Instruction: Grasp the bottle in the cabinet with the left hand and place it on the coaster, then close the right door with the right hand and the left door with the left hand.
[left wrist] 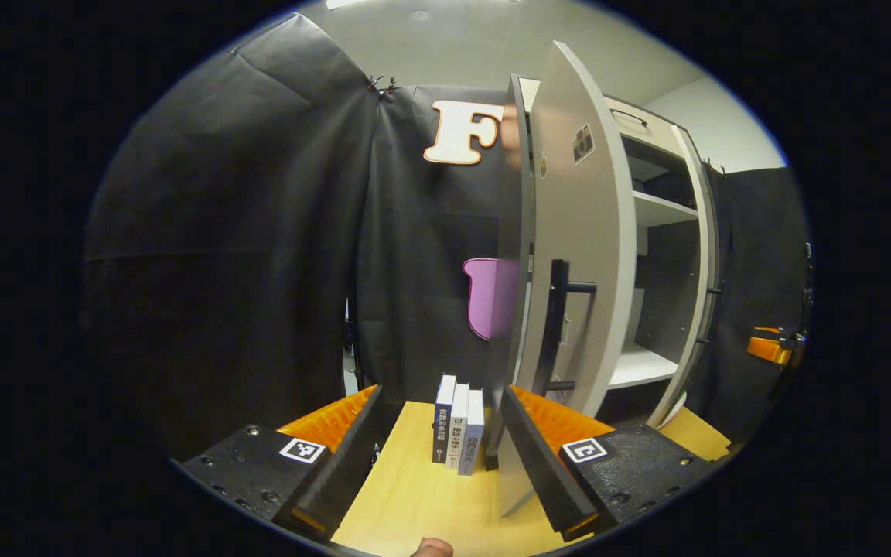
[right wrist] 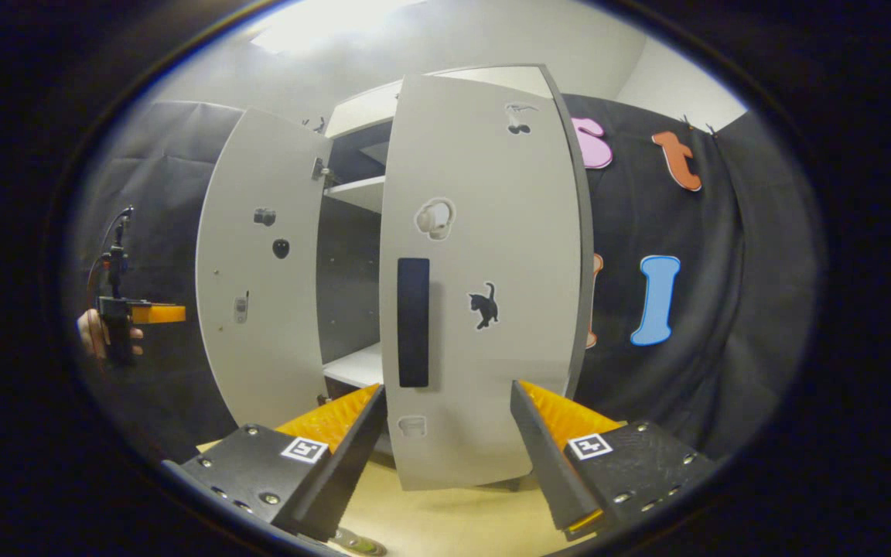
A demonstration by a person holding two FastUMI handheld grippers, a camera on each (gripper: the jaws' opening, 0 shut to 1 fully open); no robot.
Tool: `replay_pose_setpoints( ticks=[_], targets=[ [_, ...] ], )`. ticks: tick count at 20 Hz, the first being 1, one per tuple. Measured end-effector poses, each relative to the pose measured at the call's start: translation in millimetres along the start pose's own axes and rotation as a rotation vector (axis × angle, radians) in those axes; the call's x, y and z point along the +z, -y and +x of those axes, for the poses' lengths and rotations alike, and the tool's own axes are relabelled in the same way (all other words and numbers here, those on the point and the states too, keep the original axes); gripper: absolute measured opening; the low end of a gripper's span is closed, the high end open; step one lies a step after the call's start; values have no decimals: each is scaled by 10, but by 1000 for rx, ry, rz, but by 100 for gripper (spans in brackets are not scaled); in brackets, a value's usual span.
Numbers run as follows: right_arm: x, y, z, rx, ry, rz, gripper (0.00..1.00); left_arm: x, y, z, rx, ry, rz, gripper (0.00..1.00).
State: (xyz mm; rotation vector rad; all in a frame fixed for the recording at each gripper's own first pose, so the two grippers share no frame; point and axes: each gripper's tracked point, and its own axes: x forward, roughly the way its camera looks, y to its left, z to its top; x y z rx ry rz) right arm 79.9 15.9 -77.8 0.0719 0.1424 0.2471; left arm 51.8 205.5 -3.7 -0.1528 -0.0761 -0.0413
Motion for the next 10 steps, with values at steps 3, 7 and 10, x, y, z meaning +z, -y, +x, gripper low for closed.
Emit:
replay_pose_setpoints(
  ticks=[3,7,10],
  targets=[
    [-5,25,-92,-13,4,13,97,-1,-84,144,1,-5,14,96],
    [-30,92,-177,-45,5,16,97,68,-60,325,-10,6,12,96],
    [-15,124,-212,-56,6,19,97,184,103,418,-51,25,-11,96]
  ],
)
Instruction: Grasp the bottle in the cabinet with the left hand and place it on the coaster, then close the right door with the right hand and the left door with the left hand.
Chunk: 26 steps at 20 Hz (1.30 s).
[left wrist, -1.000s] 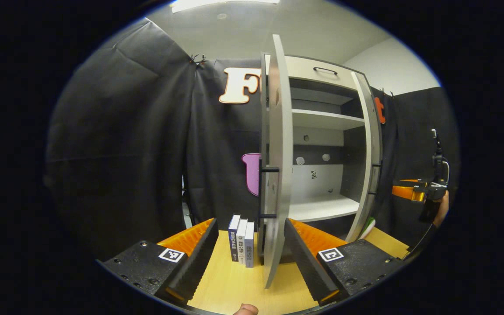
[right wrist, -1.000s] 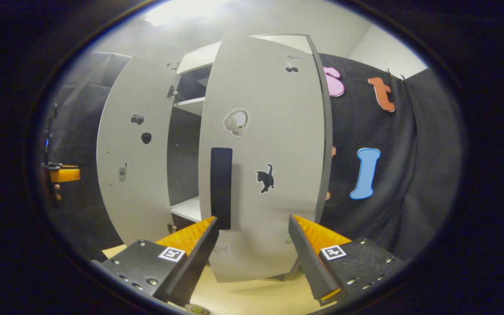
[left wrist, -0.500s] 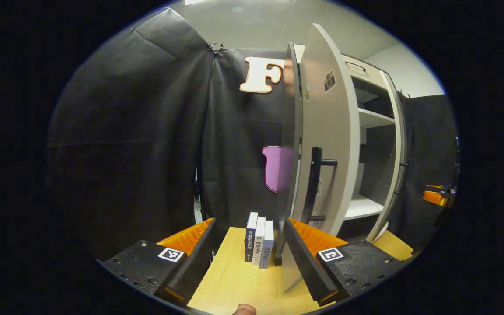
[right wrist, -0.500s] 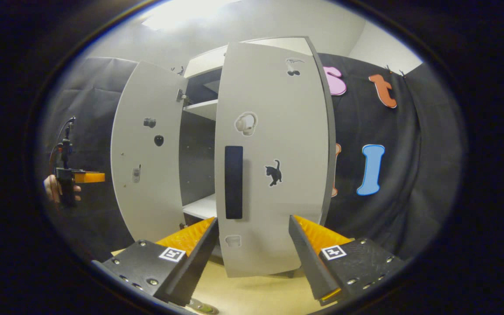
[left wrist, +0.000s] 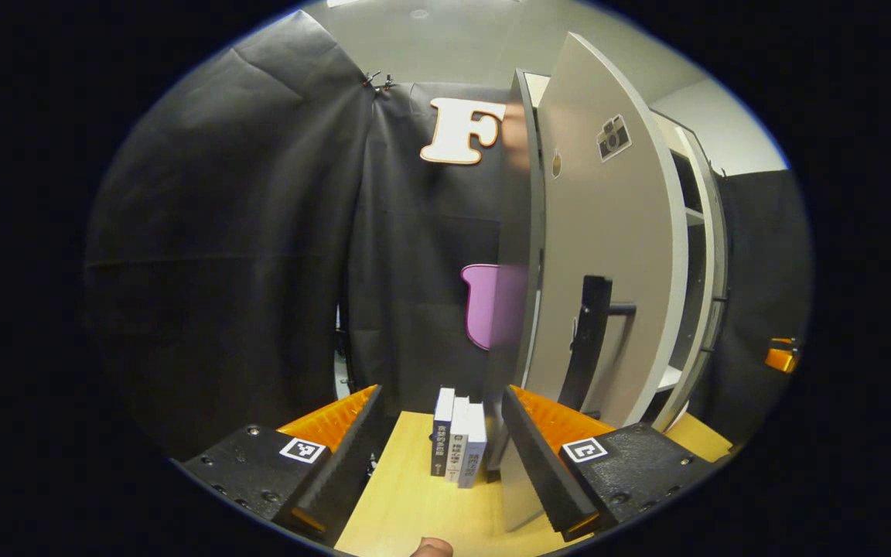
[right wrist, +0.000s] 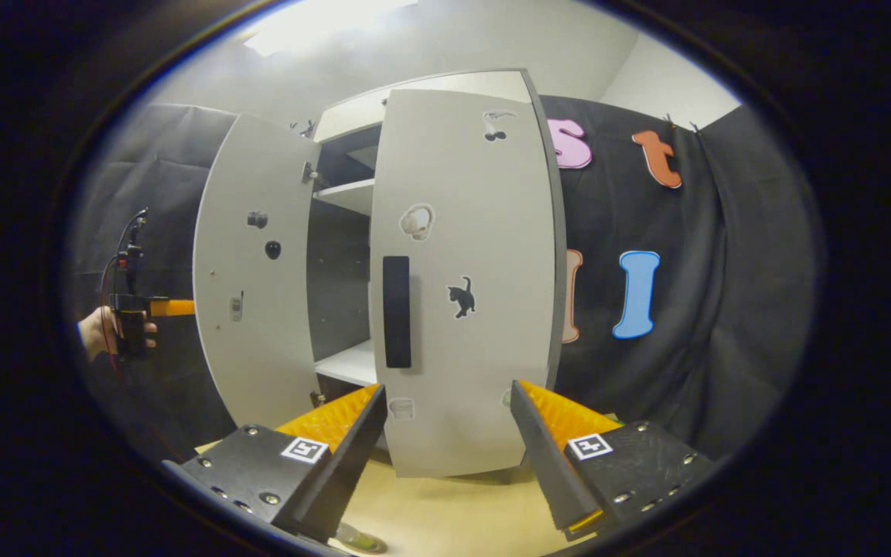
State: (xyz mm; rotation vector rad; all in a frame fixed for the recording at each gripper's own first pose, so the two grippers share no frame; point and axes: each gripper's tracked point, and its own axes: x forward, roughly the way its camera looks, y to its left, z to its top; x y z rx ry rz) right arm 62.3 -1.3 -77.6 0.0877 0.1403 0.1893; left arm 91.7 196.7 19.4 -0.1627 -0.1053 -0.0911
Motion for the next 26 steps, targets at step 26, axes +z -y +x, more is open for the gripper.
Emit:
replay_pose_setpoints(
  ticks=[26],
  targets=[
    [215,130,-470,-23,47,87,99,94,1134,110,-116,25,51,89]
  ],
)
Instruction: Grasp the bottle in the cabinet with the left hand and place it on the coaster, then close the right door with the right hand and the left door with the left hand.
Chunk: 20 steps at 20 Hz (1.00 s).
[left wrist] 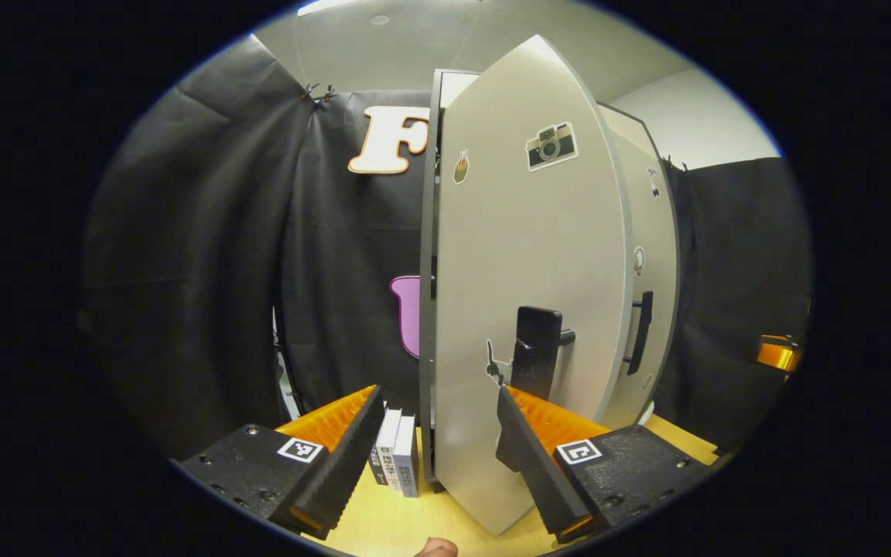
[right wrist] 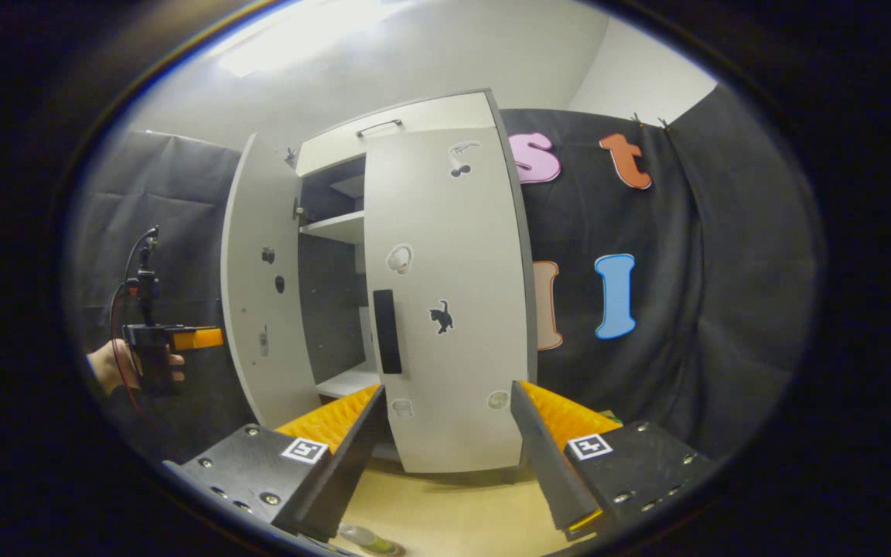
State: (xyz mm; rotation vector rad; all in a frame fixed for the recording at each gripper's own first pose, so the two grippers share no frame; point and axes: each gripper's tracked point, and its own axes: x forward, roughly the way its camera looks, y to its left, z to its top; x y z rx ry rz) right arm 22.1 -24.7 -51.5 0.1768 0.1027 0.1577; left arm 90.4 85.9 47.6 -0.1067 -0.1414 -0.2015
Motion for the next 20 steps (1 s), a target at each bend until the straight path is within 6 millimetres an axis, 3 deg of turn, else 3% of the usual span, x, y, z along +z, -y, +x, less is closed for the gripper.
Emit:
replay_pose_setpoints(
  ticks=[2,9,13,16,20],
  targets=[
    [1,18,-32,2,-9,-8,99,-11,21,19,-1,2,-7,94],
    [-40,49,-117,-12,-25,-8,97,-16,225,117,-32,-9,-17,94],
    [-36,79,-136,-28,-37,3,97,-28,423,223,-46,-8,-49,94],
    [78,185,-201,-71,-18,21,95,-51,642,293,-85,-19,-64,94],
    [138,132,-232,-77,-4,-10,97,-50,873,302,-84,-11,-25,95]
  ],
)
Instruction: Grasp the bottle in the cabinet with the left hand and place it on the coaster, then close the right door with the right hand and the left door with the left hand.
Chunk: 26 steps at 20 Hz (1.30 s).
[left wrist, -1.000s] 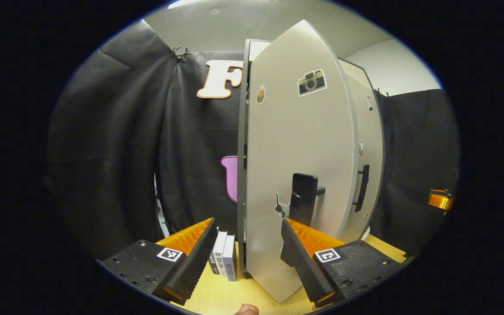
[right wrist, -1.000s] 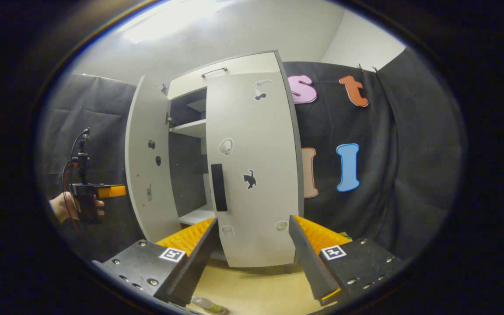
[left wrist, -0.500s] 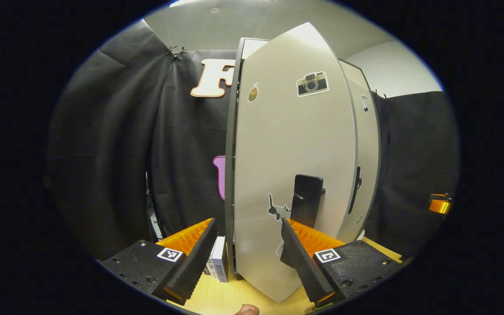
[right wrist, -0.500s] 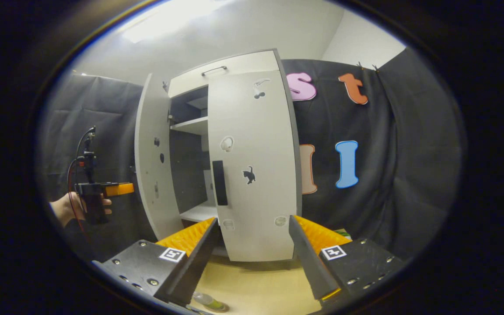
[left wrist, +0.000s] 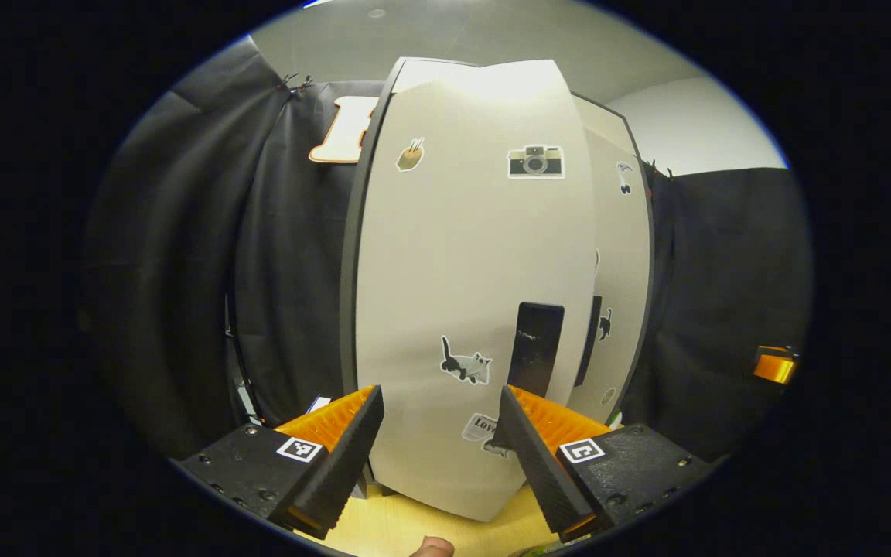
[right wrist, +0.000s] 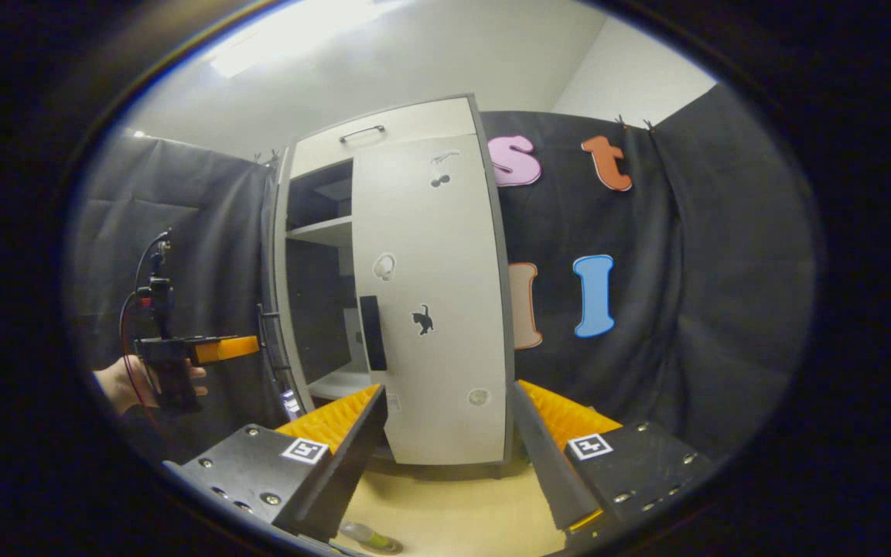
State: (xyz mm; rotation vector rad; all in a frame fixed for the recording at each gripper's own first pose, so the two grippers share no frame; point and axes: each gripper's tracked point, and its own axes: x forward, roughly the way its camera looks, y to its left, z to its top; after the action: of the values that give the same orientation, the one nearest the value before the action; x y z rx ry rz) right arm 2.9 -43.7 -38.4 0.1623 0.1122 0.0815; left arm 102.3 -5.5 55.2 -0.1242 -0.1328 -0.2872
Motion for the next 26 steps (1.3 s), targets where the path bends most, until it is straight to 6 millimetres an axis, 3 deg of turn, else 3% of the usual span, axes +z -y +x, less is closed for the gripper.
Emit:
replay_pose_setpoints(
  ticks=[2,3,6,8,14,17,22,26],
  targets=[
    [34,-32,-20,3,5,-3,97,-1,45,-38,27,9,38,92],
    [56,-19,-25,-9,11,-3,97,8,70,-63,34,12,46,96],
    [157,34,-59,-65,46,-4,97,-66,263,-185,-4,-12,23,96],
    [200,-7,-94,-70,71,-11,97,-82,287,-309,2,-20,16,96],
    [166,-409,-136,8,78,-98,97,-178,195,-774,108,-40,73,96],
    [267,-677,-147,53,105,-99,97,-180,204,-922,126,-63,120,96],
    [477,-926,-87,56,149,-82,97,7,152,-936,113,-71,96,96],
    [512,-901,-67,-24,156,-103,96,284,155,-882,76,-22,36,96]
  ],
)
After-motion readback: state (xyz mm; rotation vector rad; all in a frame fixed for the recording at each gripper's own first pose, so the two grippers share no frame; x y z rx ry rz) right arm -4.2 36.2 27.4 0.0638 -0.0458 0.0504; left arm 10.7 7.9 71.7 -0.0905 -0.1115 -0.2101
